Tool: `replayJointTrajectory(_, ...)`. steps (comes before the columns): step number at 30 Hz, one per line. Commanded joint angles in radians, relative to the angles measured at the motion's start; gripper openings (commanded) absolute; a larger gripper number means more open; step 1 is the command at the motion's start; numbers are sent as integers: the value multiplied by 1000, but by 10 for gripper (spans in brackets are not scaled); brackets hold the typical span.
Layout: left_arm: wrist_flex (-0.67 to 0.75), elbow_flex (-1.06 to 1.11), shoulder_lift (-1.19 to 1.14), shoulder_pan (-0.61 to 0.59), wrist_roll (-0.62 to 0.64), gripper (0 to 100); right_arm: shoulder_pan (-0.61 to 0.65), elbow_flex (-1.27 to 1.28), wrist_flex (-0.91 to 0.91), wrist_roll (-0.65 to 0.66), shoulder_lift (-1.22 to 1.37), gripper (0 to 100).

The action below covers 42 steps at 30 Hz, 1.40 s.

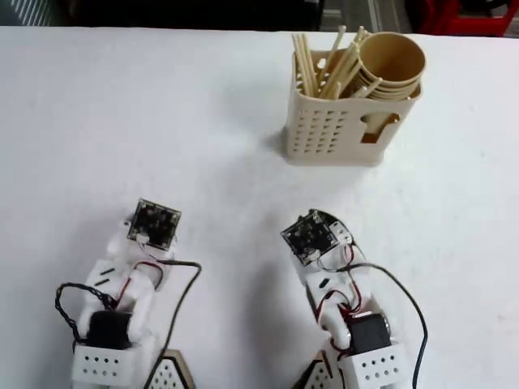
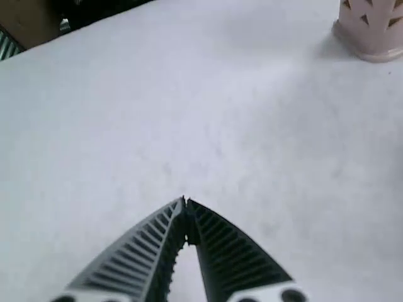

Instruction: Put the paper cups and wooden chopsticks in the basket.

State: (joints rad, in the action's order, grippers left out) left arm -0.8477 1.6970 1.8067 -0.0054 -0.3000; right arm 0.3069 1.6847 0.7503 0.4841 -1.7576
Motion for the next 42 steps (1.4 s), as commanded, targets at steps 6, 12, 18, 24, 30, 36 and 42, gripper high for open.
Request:
replayJointTrajectory(6, -275, -5, 13, -8, 2, 24, 4, 9, 409, 9, -8, 66)
replayJointTrajectory(12, -419, -5, 13, -8, 6, 24, -48, 8, 503, 5, -8, 63)
replayJointTrajectory(18, -434, -5, 13, -8, 6, 24, -134, 8, 503, 6, -8, 63)
replayJointTrajectory(24, -434, -5, 13, -8, 6, 24, -134, 8, 503, 8, -8, 63)
replayJointTrajectory(30, -434, -5, 13, -8, 6, 24, -134, 8, 503, 8, -8, 63)
replayJointTrajectory(36, -434, -5, 13, -8, 6, 24, -134, 8, 503, 8, -8, 63)
replayJointTrajectory(42, -434, -5, 13, -8, 6, 24, -134, 8, 503, 8, -8, 63)
